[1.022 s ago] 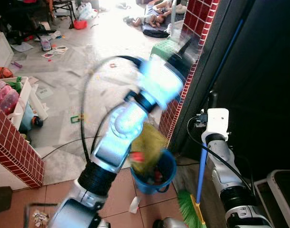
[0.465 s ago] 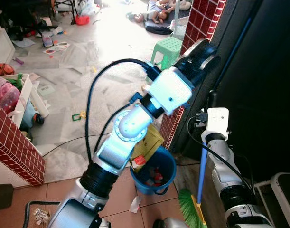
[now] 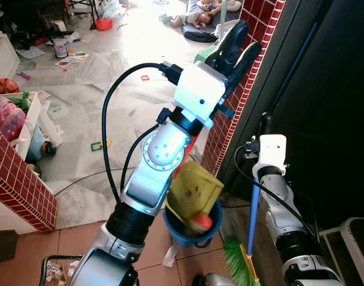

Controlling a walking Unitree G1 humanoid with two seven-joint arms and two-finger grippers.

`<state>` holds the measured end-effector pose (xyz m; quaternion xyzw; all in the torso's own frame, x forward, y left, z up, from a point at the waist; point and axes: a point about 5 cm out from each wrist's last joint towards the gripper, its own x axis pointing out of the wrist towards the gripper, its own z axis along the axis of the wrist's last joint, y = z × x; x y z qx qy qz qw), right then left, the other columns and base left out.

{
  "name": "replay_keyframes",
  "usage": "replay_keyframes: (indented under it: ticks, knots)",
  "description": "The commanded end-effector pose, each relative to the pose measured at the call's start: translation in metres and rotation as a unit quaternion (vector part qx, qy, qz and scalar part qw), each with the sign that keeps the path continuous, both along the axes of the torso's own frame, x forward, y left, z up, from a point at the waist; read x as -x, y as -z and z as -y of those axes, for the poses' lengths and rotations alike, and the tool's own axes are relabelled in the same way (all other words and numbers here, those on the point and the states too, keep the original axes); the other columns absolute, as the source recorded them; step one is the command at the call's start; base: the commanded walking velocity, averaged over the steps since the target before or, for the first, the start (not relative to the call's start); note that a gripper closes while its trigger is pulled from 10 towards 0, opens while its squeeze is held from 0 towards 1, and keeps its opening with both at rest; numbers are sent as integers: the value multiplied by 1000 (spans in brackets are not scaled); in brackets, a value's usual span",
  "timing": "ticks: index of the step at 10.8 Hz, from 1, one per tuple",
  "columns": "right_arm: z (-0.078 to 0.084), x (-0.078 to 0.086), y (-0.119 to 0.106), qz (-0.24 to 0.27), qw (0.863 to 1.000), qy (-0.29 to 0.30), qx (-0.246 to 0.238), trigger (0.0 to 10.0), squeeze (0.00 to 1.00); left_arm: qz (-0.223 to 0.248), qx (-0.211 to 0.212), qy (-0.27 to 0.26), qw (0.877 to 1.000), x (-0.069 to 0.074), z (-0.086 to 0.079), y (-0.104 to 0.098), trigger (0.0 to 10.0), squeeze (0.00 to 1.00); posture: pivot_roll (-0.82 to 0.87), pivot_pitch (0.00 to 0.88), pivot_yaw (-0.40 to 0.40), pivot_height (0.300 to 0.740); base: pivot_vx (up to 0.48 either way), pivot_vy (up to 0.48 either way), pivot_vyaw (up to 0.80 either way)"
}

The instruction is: Sweep floor

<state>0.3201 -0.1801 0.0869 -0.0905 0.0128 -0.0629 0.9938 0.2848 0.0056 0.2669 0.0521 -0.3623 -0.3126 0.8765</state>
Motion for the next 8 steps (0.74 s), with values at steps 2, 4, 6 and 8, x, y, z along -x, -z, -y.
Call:
replay_keyframes:
  ticks: [2,4,6,8]
  knots:
    - [0,-5,-8,14,1000,-4,9,10000,0,111,-43,8,993,15,8,-20,10000,0,-3,0,-57,740,0,0,0]
    - [1,-6,-8,14,1000,-4,9,10000,0,99,-26,3,995,11,4,-24,10000,0,-2,0,-57,740,0,0,0]
    - [1,-7,-8,15,1000,-5,9,10000,0,114,5,-39,993,3,-13,-46,10000,0,-3,0,-58,740,0,0,0]
    - [0,-7,-8,13,1000,-8,9,10000,0,154,63,-166,972,-9,-58,-85,10000,0,10,0,-64,740,0,0,0]
